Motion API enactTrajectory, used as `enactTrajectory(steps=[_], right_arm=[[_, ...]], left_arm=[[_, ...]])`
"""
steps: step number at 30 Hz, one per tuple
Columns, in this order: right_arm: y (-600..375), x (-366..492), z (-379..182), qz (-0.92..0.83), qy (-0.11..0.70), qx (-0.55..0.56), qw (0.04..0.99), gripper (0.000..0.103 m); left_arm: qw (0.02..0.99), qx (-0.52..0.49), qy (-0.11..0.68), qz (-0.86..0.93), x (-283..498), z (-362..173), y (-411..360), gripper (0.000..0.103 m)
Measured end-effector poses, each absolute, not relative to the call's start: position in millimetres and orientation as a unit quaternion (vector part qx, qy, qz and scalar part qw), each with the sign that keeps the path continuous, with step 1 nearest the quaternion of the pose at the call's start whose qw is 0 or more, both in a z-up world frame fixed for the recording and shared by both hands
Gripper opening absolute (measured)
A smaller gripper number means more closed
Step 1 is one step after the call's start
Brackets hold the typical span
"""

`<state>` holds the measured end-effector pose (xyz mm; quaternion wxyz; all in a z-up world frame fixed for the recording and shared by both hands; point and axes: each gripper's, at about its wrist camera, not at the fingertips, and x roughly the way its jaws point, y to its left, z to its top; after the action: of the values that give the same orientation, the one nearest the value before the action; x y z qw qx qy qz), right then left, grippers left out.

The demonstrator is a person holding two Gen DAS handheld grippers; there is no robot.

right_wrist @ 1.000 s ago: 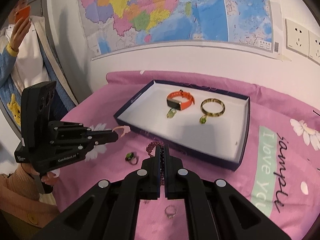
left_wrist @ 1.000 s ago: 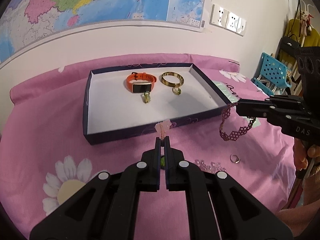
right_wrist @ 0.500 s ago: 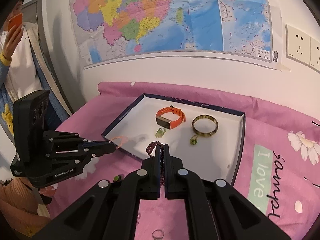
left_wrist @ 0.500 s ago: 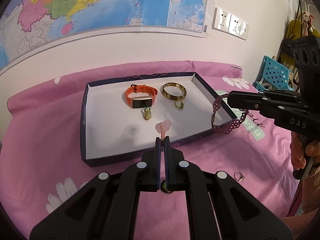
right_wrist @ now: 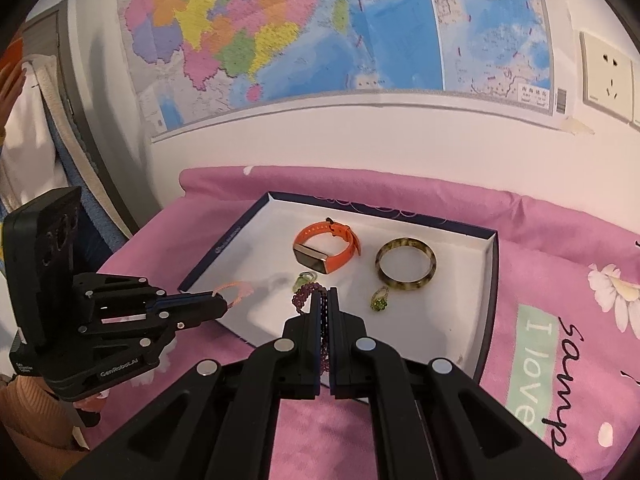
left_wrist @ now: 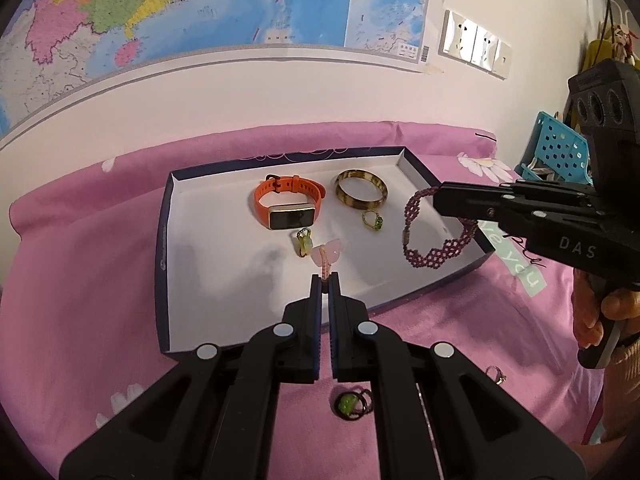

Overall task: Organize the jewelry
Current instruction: 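Drop the pink ring into the box with the left gripper while the right releases the bracelet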

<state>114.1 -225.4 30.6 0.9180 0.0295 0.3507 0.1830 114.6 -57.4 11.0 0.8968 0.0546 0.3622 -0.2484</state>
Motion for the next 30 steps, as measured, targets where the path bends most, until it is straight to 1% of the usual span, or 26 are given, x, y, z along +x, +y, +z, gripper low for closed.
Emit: enactTrajectory(steps=[13, 23, 26, 30], right_arm=[[-237.2, 150.2, -4.4, 0.167, 0.393, 0.064, 0.902, 0.001], [-245.3, 171.1, -27.4, 0.135, 0.419, 0.063, 0.896, 0.002], [-246.0, 172.8, -30.4, 0.128, 0.422, 0.061, 0.896, 0.002], [-247.9, 172.7, -33.0, 0.121, 0.424, 0.058, 0.896, 0.007]], left_arm=[[0.882, 0.063, 0.400, -0.241, 147.0, -14.3, -70.5, 0.004], [0.870, 0.055, 0.431, -0.234, 166.3, -33.2, -72.3, 0.004], [0.869, 0.052, 0.435, -0.231, 167.9, -35.7, -70.7, 0.006], [0.870, 0.050, 0.434, -0.230, 167.2, -35.4, -67.3, 0.009]])
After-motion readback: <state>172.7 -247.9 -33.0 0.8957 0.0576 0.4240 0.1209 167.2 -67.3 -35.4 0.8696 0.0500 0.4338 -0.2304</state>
